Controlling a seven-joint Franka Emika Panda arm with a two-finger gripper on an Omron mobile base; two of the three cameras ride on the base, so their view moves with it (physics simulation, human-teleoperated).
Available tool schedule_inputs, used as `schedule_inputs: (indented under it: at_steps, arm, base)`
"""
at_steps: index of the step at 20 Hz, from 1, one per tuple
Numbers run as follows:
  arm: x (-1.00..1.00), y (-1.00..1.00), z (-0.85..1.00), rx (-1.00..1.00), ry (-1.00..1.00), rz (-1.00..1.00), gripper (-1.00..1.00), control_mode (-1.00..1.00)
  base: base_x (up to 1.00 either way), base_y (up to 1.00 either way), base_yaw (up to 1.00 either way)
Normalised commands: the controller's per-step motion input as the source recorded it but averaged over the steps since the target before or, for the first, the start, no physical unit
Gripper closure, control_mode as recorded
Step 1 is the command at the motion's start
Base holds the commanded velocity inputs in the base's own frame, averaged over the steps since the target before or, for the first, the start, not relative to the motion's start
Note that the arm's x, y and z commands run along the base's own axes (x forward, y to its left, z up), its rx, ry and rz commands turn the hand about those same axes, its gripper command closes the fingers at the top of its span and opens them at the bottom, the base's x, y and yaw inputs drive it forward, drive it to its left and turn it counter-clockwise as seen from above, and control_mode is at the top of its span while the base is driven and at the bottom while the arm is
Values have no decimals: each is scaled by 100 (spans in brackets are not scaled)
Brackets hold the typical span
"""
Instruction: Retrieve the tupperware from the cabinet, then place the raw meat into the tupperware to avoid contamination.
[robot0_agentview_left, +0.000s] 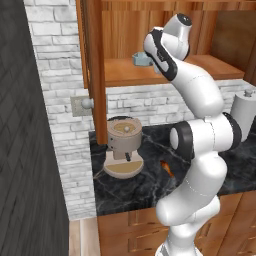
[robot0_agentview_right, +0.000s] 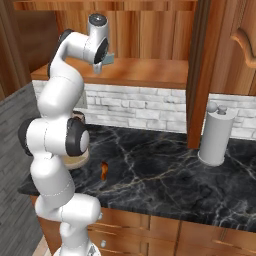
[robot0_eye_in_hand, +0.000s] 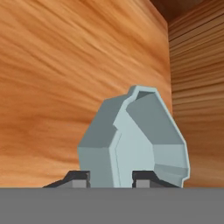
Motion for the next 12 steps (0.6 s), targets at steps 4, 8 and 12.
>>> schedule_inputs:
  at_steps: [4, 8, 12]
  arm:
    - [4, 0, -24, 2, 0, 0, 100, -100]
    - [1, 0, -18, 1, 0, 0, 100, -100]
    - [-17, 0, -1, 0, 0, -3, 100, -100]
  base:
    - [0, 0, 0]
    - [0, 0, 0]
    - [0, 0, 0]
